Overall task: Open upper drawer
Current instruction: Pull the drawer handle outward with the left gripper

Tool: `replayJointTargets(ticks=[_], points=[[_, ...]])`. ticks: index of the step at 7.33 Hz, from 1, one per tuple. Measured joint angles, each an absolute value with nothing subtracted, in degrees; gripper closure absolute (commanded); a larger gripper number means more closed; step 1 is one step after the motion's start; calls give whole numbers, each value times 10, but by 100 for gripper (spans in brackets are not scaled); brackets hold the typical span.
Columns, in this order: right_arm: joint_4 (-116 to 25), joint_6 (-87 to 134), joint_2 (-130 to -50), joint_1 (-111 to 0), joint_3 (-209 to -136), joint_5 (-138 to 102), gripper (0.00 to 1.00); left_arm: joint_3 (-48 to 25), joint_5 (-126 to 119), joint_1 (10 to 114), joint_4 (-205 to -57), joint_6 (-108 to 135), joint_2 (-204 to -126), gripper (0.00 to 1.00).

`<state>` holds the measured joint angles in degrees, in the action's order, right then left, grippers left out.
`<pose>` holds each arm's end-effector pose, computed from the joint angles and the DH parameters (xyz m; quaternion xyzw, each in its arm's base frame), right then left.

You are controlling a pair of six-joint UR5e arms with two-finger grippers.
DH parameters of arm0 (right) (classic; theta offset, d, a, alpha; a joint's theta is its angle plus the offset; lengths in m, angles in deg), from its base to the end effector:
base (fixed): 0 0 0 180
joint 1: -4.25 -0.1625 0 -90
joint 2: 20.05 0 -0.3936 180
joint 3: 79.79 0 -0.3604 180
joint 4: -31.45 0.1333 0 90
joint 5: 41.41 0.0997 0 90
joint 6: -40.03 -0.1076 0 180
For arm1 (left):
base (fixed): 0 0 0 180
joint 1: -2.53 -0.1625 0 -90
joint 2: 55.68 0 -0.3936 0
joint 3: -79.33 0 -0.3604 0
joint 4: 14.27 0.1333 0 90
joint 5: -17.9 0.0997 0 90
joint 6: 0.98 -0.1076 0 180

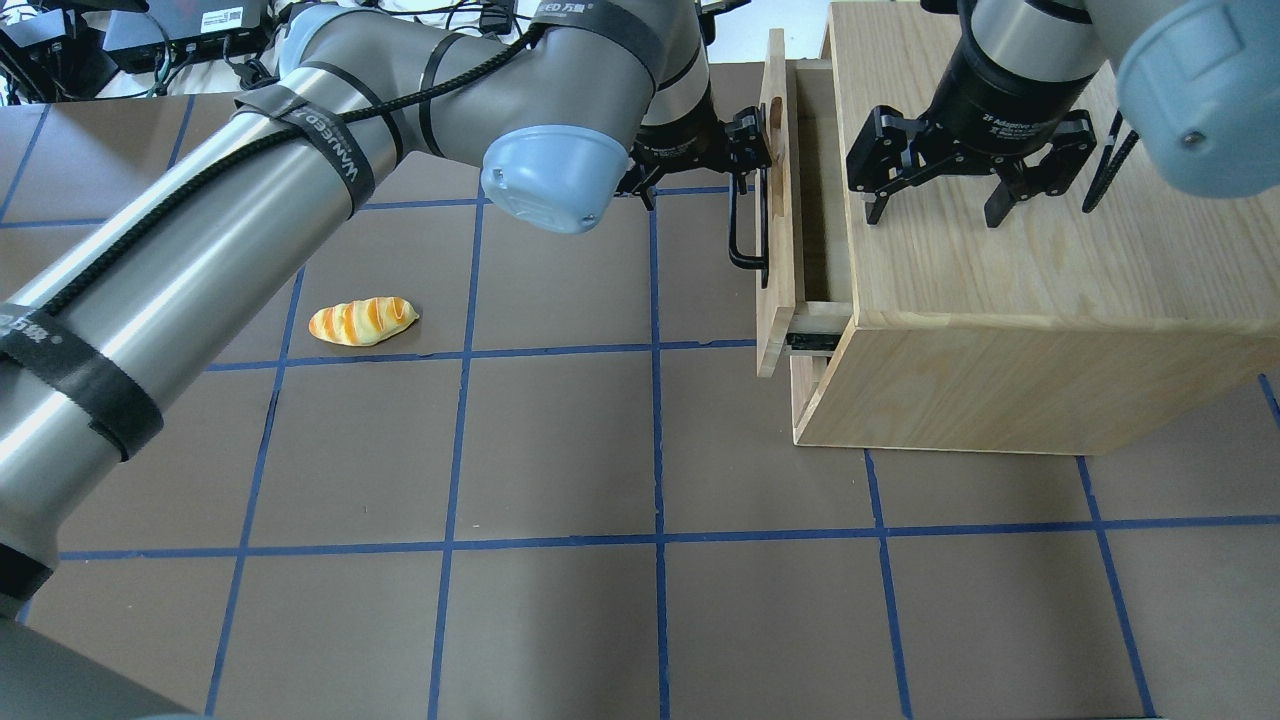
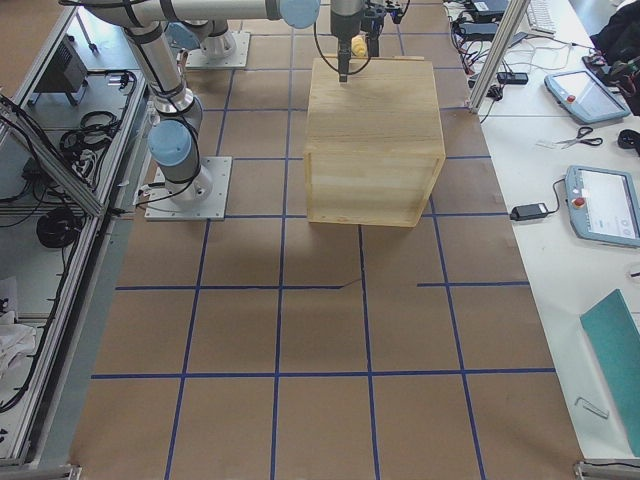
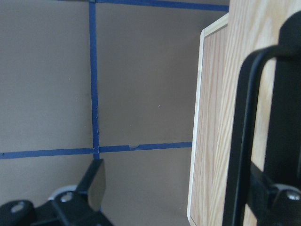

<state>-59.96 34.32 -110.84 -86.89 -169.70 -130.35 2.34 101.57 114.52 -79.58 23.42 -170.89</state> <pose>0.1444 -0.4561 0.4581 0.0397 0.9990 -0.0194 0.0104 -0.3744 -0.5394 0.3596 0.0149 -0.9925 0.0782 0.0932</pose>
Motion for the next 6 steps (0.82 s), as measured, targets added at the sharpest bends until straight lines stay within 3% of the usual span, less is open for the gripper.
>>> replayJointTargets(ticks=[6], points=[[-600, 343, -1108, -869, -1697, -1304, 0, 20, 1024, 1129, -807, 213, -1706, 0]])
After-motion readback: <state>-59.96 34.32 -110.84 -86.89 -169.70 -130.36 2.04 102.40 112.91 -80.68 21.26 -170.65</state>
